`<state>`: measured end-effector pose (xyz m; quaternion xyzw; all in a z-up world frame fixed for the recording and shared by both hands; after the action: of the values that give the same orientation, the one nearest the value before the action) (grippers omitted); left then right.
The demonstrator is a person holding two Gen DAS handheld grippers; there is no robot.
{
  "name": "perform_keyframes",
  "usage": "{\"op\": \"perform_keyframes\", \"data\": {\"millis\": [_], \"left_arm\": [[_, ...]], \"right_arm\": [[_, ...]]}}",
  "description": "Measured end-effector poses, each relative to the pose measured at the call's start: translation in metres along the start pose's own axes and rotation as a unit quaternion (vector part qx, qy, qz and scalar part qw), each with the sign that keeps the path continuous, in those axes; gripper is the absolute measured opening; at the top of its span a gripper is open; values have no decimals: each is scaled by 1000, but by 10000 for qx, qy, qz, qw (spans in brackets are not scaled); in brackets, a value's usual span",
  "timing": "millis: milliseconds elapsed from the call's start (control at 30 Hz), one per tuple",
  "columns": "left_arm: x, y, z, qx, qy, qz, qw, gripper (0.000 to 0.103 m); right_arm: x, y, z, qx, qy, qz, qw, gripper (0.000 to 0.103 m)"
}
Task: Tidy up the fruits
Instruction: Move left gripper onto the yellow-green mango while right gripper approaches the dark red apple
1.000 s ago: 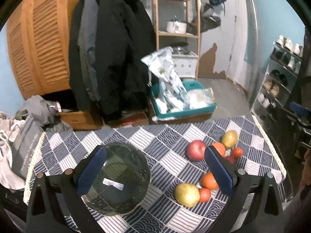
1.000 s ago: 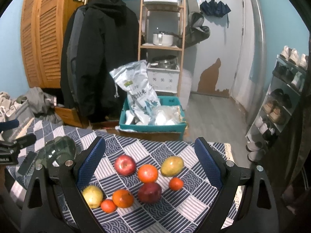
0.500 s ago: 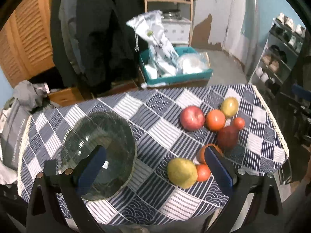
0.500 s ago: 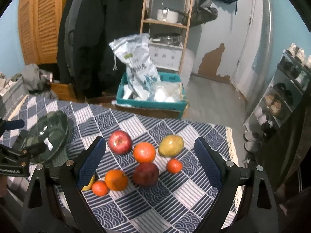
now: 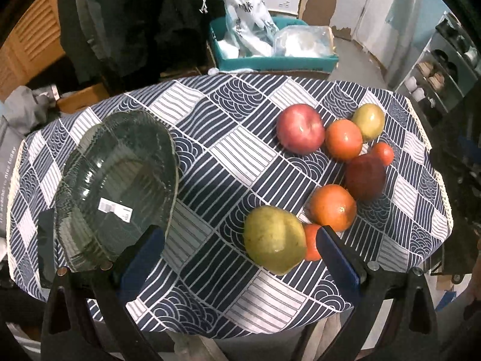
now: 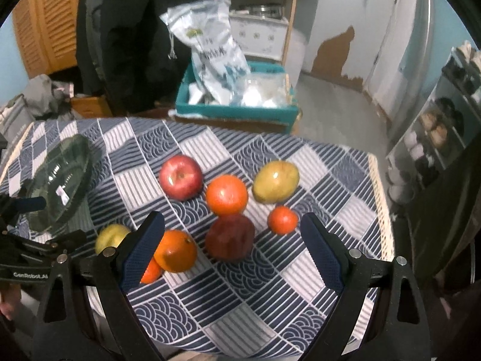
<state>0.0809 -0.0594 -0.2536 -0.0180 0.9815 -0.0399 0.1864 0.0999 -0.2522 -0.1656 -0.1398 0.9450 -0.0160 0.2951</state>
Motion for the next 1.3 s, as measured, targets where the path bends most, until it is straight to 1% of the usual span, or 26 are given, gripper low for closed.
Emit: {"op": "perform_keyframes", "data": {"millis": [167, 267, 333, 400, 567, 633, 767, 833, 900, 933, 967, 1000, 1033, 1167, 1300], "left_arm": [[3, -5, 17, 68, 225, -32, 9997, 102], [8, -6, 30, 131, 427, -118, 9989, 101], [12, -8, 37, 184, 562, -193, 9981, 99], [15, -9, 44, 231, 693, -249, 9970, 95], [22, -12, 59, 244, 895, -303, 9952, 90], [23, -13, 63, 248, 957, -295, 9947, 90], [23, -15, 72, 375, 1004, -311, 9938, 90], [25, -17, 76, 452, 1068, -331, 9927, 87], [29, -21, 81, 579, 1212, -313, 9904, 80], [30, -22, 82, 640, 1227, -331, 9898, 79], [29, -23, 82, 706, 1189, -376, 9897, 76], [29, -24, 82, 770, 1194, -377, 9891, 70], [27, -27, 81, 843, 1212, -368, 9883, 70], [25, -33, 81, 821, 1127, -285, 9898, 70], [20, -33, 81, 701, 994, -189, 9924, 69]], "right_arm": [[12, -4, 21, -57, 253, 113, 9996, 91], [19, -6, 31, -99, 409, 153, 9990, 91], [21, -6, 35, -88, 470, 140, 9988, 91], [22, -5, 38, -76, 502, 102, 9987, 91], [22, -4, 39, -54, 509, 58, 9987, 91], [21, -5, 39, -26, 508, 43, 9987, 91], [20, -8, 40, -48, 510, 92, 9986, 91], [20, -9, 41, -53, 524, 121, 9985, 91], [21, -10, 43, -53, 549, 139, 9984, 91], [21, -10, 45, -53, 565, 149, 9983, 91], [21, -11, 46, -54, 582, 159, 9982, 91], [22, -12, 48, -53, 602, 166, 9980, 91], [22, -12, 50, -58, 620, 168, 9979, 91], [25, -11, 61, -129, 743, 182, 9970, 91], [27, -8, 73, -174, 856, 158, 9961, 91]]}}
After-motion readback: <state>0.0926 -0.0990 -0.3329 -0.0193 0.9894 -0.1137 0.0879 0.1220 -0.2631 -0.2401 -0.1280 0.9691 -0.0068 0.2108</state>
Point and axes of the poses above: each gripper's, at about its wrist camera, not at the fingertips, and z roughly the way its jaws point, y to its left, x to its underside, the point moved 9 cm from there along z, roughly the way its jaws point, and after that the axes turned 5 degrees about -z, right-handed, at the moved point
